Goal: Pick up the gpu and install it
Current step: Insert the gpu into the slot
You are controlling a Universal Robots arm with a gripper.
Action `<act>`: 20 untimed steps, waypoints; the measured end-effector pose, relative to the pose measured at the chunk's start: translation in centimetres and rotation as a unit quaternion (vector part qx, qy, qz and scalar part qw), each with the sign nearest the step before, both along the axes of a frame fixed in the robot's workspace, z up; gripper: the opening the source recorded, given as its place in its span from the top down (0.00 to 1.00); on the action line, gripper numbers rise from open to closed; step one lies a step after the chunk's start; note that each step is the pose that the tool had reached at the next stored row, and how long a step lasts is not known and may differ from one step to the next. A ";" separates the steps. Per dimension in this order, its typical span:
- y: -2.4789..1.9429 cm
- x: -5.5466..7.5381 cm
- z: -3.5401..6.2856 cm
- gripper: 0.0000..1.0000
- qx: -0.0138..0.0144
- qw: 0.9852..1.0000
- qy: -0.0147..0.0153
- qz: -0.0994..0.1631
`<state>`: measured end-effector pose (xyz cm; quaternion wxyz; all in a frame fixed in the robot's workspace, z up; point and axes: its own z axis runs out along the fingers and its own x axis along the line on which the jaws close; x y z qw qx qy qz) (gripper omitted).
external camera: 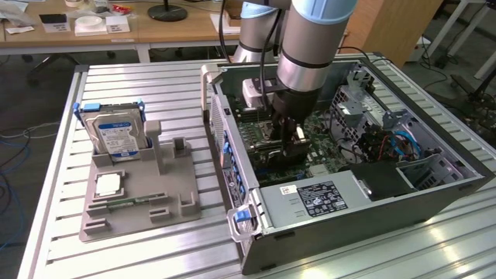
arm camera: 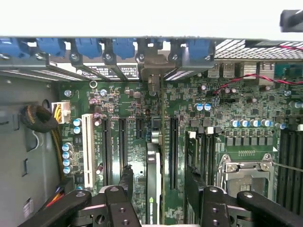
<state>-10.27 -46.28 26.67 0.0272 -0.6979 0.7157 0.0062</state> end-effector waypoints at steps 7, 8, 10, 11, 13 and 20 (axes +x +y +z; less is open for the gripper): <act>0.00 0.0 1.28 0.42 0.000 1.000 0.000 0.000; 0.00 0.0 1.41 0.42 0.000 1.000 0.000 0.000; 0.00 0.0 1.69 0.42 0.000 1.000 0.000 0.000; 0.00 0.0 1.82 0.42 0.000 1.000 0.000 0.000; 0.00 0.0 2.10 0.42 0.000 1.000 0.000 0.000; 0.00 0.0 2.69 0.42 0.000 1.000 0.000 0.000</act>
